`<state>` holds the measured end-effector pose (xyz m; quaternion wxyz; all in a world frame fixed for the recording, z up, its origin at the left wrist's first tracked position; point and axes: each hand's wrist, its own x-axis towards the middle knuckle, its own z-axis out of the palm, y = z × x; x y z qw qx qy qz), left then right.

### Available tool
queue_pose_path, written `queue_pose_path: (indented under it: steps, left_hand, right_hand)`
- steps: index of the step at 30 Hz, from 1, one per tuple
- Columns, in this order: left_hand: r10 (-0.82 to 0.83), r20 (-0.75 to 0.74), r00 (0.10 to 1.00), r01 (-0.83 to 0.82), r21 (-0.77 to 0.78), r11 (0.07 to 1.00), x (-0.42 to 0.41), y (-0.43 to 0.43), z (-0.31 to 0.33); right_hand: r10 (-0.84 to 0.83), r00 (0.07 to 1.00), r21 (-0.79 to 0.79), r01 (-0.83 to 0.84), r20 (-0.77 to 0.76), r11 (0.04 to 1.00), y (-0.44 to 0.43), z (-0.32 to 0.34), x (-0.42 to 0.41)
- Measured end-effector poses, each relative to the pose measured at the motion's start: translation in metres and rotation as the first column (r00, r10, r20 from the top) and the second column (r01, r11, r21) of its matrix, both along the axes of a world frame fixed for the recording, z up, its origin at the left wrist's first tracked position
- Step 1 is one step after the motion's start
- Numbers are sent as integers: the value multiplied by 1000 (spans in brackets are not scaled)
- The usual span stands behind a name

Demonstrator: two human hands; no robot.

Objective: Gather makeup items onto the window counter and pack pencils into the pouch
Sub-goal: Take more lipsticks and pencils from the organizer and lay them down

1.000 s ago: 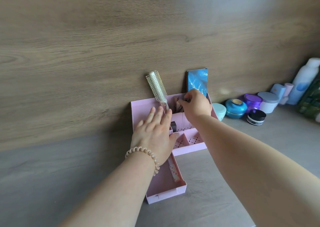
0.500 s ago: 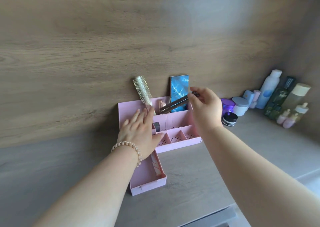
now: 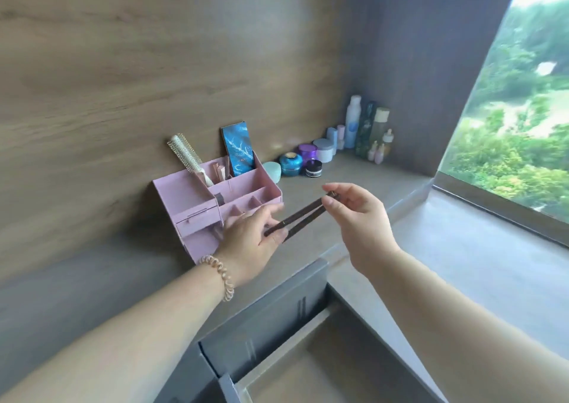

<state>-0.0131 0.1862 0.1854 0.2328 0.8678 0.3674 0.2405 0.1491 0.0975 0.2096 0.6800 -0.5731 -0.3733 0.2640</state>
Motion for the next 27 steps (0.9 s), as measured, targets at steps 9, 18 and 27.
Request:
queue_pose_path:
  steps: [9, 18, 27]
  left_hand:
    - [-580, -78, 811, 487, -458, 743, 56, -134, 84]
    - [-853, -20, 522, 713, -538, 449, 130, -341, 75]
    - [-898, -368, 243, 841, -381, 384, 205, -567, 58]
  right_hand:
    - [-378, 921, -73, 385, 96, 920, -217, 48, 15]
    - [-681, 719, -122, 695, 140, 709, -446, 58, 13]
    - [-584, 647, -540, 752, 490, 379, -694, -6, 20]
